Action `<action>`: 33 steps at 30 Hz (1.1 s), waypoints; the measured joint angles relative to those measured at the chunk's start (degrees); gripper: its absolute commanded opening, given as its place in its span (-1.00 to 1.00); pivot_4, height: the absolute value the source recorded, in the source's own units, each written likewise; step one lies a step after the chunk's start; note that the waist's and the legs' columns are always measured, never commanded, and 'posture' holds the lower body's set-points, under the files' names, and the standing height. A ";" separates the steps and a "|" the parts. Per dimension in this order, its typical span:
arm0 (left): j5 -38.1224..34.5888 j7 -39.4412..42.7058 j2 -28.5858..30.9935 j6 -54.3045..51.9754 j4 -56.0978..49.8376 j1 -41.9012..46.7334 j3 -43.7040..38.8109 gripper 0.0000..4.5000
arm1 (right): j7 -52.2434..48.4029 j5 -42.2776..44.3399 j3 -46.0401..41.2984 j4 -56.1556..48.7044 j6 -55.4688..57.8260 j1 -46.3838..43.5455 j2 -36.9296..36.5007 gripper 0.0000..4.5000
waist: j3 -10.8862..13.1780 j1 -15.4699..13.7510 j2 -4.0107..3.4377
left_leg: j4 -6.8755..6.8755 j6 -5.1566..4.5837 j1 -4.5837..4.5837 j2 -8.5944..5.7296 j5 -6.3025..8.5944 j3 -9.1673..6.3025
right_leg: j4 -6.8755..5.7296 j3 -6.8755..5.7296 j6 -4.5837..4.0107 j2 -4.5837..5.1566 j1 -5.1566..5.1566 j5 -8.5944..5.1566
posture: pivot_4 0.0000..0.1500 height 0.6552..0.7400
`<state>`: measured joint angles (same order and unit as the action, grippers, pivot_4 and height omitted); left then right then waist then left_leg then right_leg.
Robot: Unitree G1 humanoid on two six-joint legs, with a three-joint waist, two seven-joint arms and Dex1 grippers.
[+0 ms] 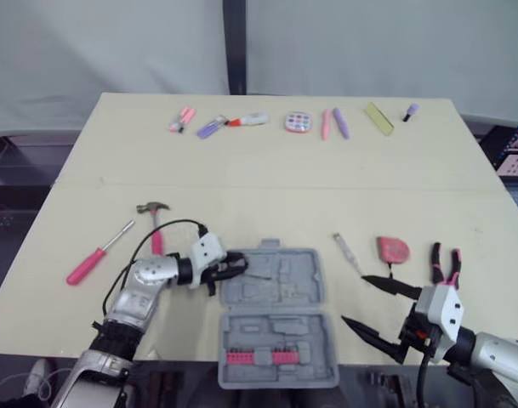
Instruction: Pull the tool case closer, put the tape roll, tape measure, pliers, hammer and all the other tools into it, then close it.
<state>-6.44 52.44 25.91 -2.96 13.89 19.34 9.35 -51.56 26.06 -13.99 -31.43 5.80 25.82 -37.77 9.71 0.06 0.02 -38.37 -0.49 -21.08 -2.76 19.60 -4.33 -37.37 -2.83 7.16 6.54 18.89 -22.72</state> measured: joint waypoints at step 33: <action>-15.01 0.00 5.35 -1.22 -33.46 -49.17 -24.44 0.99 | -1.73 -1.29 0.14 9.78 -5.41 1.16 3.72 1.00 | 0.00 -0.33 -0.05 | 0.24 0.00 -0.05 0.21 0.00 0.13 | 1.49 0.20 -0.02 0.01 -0.50 -0.01 | 1.00 1.00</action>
<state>-21.46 52.44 31.26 -4.17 -19.56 -29.84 -15.09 -53.29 24.76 -13.86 -21.65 0.39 26.98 -34.06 9.71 -0.26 -0.03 -38.13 -0.48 -21.13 -2.55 19.60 -4.20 -35.88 -2.63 7.14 6.55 18.38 -22.73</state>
